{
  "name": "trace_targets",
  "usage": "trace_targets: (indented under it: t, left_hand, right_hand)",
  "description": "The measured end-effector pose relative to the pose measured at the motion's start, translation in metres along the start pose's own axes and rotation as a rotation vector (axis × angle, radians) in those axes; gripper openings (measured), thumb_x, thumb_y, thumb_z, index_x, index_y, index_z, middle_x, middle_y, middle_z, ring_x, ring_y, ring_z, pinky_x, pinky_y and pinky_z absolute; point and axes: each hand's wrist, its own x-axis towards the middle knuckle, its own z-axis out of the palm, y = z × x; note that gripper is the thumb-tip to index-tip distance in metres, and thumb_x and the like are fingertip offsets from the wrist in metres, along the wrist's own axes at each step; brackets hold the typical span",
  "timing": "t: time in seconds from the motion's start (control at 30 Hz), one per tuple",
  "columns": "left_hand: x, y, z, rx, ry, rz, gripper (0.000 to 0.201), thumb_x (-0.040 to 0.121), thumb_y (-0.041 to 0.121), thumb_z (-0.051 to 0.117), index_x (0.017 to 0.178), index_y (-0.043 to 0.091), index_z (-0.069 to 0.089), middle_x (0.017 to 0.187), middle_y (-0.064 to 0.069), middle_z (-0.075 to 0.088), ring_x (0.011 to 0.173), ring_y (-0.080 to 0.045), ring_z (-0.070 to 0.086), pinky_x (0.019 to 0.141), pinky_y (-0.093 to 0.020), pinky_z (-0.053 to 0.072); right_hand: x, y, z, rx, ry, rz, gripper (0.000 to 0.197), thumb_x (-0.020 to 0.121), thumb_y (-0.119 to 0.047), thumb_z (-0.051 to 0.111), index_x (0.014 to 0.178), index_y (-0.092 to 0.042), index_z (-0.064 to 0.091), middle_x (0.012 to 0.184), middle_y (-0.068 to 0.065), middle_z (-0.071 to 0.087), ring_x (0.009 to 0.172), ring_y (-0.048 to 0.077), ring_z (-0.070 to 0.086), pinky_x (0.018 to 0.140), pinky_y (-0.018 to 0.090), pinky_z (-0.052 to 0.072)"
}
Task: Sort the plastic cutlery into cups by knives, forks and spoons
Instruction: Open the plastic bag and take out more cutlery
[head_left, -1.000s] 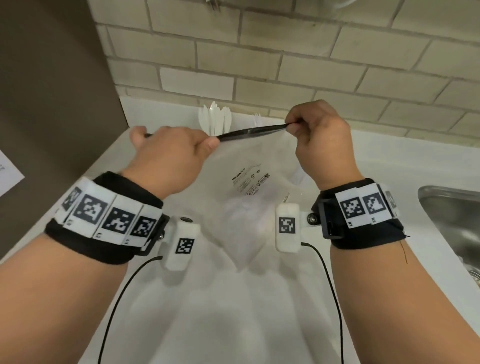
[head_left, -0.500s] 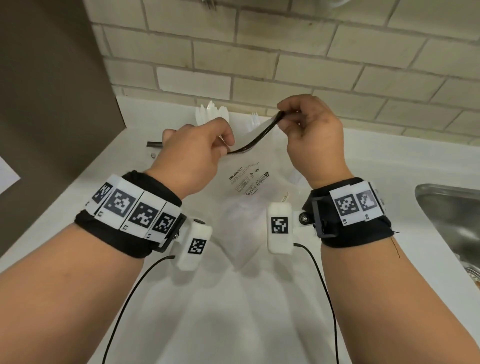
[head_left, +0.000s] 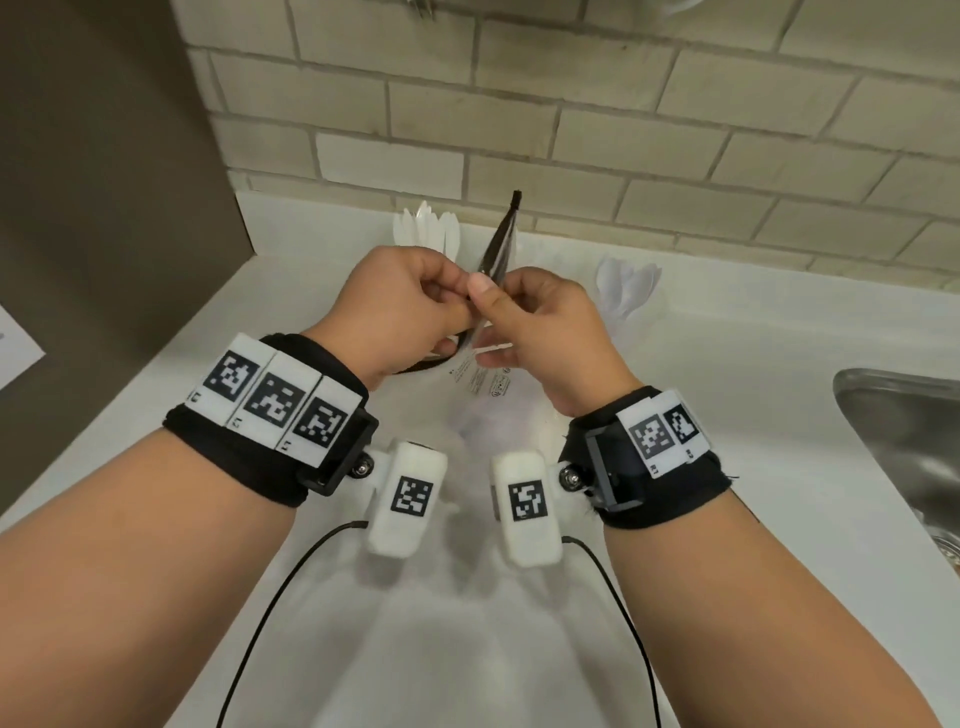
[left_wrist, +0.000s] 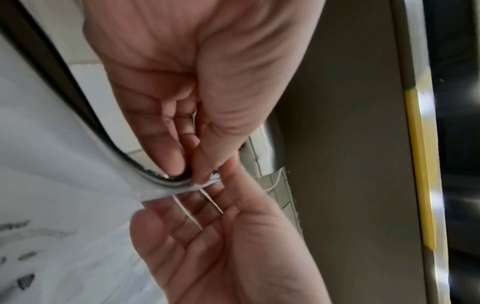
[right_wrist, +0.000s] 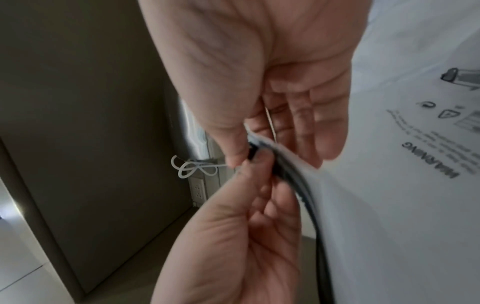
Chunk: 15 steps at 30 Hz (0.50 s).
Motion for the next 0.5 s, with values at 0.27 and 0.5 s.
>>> trace_targets:
  t: [0.27, 0.5]
  left_hand:
    - [0.007, -0.002, -0.013, -0.125, 0.094, -0.166, 0.015, 0.095, 0.015, 0.054, 0.083, 0.021, 0.047, 0.088, -0.011, 0.068, 0.068, -0.021, 0.069, 0.071, -0.039, 0.057]
    - [0.003, 0.007, -0.02, -0.757, 0.176, -0.388, 0.028, 0.093, -0.007, 0.032, 0.089, 0.004, 0.057, 0.088, -0.019, 0.069, 0.084, -0.034, 0.067, 0.064, -0.046, 0.06]
  right_hand:
    - [0.001, -0.005, 0.0, 0.229, 0.062, 0.095, 0.021, 0.102, -0.015, 0.038, 0.086, -0.015, 0.051, 0.074, 0.006, 0.061, 0.07, 0.026, 0.062, 0.07, 0.043, 0.052]
    - [-0.001, 0.017, -0.015, -0.378, -0.023, -0.049, 0.035, 0.085, -0.028, 0.068, 0.113, -0.013, 0.054, 0.099, -0.003, 0.062, 0.084, 0.014, 0.06, 0.067, 0.014, 0.045]
